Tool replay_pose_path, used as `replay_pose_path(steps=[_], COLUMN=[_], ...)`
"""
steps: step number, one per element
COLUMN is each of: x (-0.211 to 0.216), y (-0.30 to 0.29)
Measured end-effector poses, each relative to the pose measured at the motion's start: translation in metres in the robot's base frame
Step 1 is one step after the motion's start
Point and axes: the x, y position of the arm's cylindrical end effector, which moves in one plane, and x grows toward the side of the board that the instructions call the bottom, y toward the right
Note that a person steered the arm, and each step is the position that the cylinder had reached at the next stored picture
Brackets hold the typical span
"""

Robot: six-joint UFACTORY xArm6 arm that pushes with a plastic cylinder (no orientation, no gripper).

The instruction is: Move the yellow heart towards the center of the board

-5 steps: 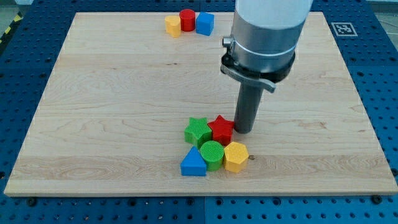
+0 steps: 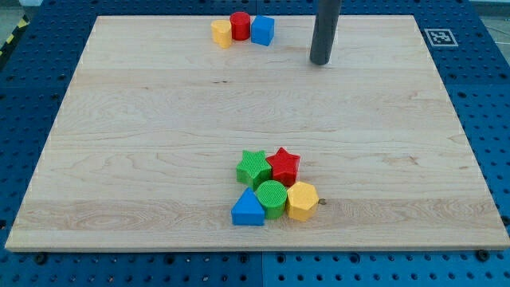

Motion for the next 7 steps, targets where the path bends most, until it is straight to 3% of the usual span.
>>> replay_pose_path(steps=[1,3,5,6,7], x=[-0.036,-0.098,-0.097,-0.096,-0.067], y=[0.006,-0.055,-0.197,-0.215,-0.200])
